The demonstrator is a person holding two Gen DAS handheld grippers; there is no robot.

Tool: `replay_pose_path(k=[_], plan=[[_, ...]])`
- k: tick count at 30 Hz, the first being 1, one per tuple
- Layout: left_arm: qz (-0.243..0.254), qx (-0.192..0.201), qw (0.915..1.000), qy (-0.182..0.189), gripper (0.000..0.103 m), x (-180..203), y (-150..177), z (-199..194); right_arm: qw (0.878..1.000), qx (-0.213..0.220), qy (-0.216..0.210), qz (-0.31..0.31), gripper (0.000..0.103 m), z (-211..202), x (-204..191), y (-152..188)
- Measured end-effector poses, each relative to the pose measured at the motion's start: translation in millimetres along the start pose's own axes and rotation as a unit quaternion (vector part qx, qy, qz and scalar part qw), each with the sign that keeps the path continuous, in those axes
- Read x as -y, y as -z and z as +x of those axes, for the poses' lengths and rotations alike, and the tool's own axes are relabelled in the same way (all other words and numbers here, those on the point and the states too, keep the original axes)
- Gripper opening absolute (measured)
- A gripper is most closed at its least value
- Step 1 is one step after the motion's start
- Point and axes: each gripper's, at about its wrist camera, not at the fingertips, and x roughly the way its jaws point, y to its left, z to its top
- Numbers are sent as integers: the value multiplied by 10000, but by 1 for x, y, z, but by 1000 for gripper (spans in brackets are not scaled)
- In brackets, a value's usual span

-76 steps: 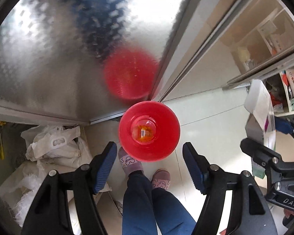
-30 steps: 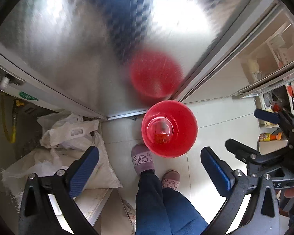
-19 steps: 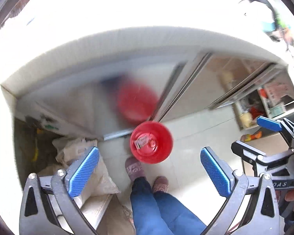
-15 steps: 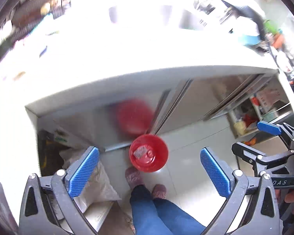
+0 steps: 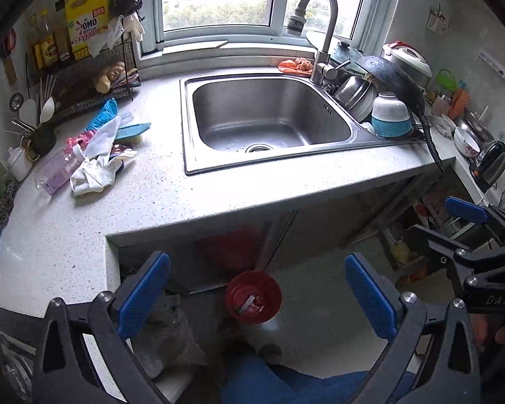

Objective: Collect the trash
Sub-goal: 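Raise both tools back up to the counter, then grasp the clear plastic bottle with the left tool while the right tool pinches the white wipe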

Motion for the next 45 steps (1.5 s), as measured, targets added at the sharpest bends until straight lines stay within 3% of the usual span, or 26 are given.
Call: replay_pose_path(k=[6, 12, 27, 36, 45], plan=[[-335, 328, 9989, -1, 103, -19, -20, -22, 9992, 301, -199, -165, 103, -2, -13, -26], [-417, 597, 9967, -344, 103, -38, -42, -28, 9968, 467, -464, -455, 103, -1, -34, -53], [-1193, 666, 9860, -960, 103, -159, -112, -1, 9867, 307, -1034, -1217, 102, 82, -104, -155], [-1610, 490, 9764, -1355, 103, -256, -138, 27, 9748, -55, -1375, -1758, 102, 147, -176, -207], [-1993, 35, 9713, -1299, 103, -331, -148, 76, 9630, -622, -1508, -2145, 102, 217, -229, -236]])
